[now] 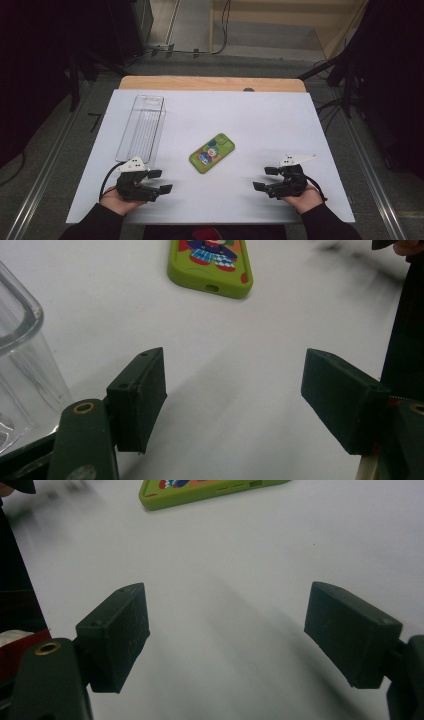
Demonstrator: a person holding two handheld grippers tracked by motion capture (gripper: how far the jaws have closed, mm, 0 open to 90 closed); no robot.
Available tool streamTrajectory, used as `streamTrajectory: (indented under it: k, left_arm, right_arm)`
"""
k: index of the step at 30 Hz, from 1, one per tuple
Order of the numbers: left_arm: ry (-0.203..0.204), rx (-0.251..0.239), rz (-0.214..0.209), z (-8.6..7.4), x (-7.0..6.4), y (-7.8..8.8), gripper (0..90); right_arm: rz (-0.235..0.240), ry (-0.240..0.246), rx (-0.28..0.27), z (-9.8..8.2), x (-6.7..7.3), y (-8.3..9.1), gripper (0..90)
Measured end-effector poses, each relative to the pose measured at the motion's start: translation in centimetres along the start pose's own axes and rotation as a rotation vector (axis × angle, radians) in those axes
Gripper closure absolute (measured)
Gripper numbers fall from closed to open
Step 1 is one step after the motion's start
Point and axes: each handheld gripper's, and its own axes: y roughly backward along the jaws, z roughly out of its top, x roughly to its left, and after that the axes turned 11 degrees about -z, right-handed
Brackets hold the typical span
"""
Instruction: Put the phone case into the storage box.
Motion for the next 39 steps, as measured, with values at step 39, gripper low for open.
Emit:
streamTrajectory:
  k: [39]
  left_arm:
    - [0.013,-0.002,0.0,0.17,0.15,-0.2,26.8]
  right_arm:
    - [0.037,-0.019,0.001,-0.13,-0.26,0.06,16.5]
